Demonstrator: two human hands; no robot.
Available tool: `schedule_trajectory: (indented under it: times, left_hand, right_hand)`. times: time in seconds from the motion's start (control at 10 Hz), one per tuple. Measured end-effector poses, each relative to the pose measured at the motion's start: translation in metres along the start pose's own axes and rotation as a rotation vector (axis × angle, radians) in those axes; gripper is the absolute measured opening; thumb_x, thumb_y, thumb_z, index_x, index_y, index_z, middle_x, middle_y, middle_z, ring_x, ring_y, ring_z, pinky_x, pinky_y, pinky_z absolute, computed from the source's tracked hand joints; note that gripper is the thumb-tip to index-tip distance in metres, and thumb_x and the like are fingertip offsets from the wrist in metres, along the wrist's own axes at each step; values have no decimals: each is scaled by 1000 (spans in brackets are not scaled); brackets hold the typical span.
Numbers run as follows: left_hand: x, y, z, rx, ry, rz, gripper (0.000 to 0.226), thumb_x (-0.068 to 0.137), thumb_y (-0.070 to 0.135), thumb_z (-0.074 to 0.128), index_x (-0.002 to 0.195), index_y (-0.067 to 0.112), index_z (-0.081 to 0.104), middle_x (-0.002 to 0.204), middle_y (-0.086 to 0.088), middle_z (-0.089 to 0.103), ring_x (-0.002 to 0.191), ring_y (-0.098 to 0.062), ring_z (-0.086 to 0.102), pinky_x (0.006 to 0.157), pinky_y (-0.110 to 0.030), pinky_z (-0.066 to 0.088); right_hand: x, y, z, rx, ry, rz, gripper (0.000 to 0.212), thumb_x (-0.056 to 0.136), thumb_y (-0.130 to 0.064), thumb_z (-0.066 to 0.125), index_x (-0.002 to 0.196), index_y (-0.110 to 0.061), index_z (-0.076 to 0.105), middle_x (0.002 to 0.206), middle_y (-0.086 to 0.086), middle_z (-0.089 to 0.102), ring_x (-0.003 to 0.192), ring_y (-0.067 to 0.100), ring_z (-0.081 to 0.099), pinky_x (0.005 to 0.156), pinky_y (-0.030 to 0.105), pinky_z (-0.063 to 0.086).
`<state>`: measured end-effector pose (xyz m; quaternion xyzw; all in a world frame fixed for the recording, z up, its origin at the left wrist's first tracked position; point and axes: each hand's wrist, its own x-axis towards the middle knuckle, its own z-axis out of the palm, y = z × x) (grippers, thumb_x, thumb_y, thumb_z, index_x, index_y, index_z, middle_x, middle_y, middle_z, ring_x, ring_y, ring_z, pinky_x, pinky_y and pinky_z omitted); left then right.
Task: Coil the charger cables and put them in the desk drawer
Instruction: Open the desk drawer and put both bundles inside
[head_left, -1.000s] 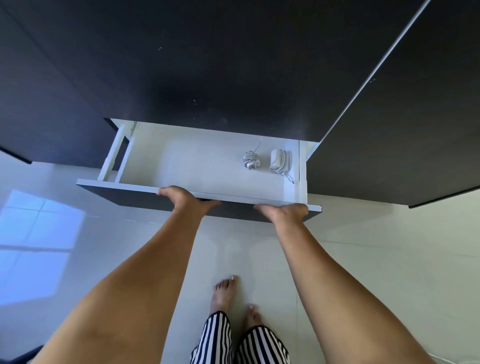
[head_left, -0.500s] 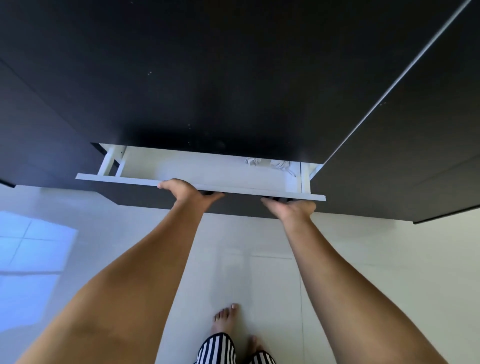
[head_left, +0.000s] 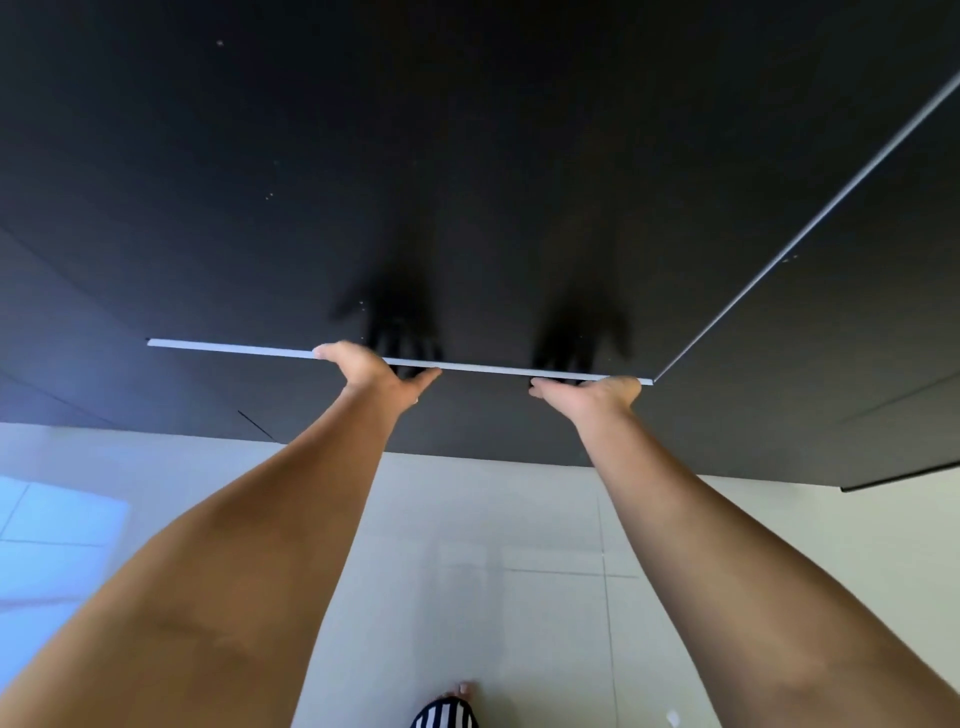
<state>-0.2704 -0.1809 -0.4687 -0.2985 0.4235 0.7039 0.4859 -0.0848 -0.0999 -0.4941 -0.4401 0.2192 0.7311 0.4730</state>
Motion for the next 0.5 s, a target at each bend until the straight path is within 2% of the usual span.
schedule_trajectory:
  times: [0.1, 0.2, 0.3, 0.4, 0.5]
  left_hand:
    - [2, 0, 2, -4, -22, 4, 72, 85, 72, 30, 141, 28, 39, 141, -1, 48, 126, -39, 45, 97, -66, 40]
    - [4, 0, -1, 17, -49, 5, 73, 85, 73, 29, 138, 26, 42, 136, -3, 52, 119, -38, 50, 97, -64, 41]
    - [1, 2, -8, 109, -54, -5, 75, 86, 72, 25, 141, 23, 38, 139, -7, 48, 123, -37, 49, 103, -59, 38]
    - [-16, 10, -7, 382, 0, 12, 71, 89, 66, 23, 147, 24, 30, 151, -7, 35, 129, -36, 44, 108, -55, 34]
    - [-53, 14, 2, 663, 45, 66, 60, 93, 60, 26, 142, 28, 38, 146, 3, 39, 98, -25, 58, 91, -44, 47]
  right_hand:
    - [4, -4, 3, -1, 28, 19, 60, 90, -44, 29, 144, -20, 38, 151, 6, 34, 140, 35, 28, 114, 52, 21]
    - [11, -6, 0, 2, -1, 16, 61, 90, -44, 29, 146, -21, 34, 153, 7, 32, 140, 37, 27, 111, 56, 23]
    - [3, -5, -8, -90, -12, -13, 58, 92, -44, 26, 142, -21, 41, 147, 6, 44, 129, 32, 44, 98, 50, 37]
    - [-22, -4, -5, -429, 54, -20, 62, 97, -49, 20, 151, -19, 25, 151, 15, 36, 137, 34, 36, 112, 48, 29]
    - [-53, 1, 0, -844, 104, -63, 63, 97, -56, 23, 150, -22, 26, 152, 9, 36, 139, 30, 35, 111, 46, 30]
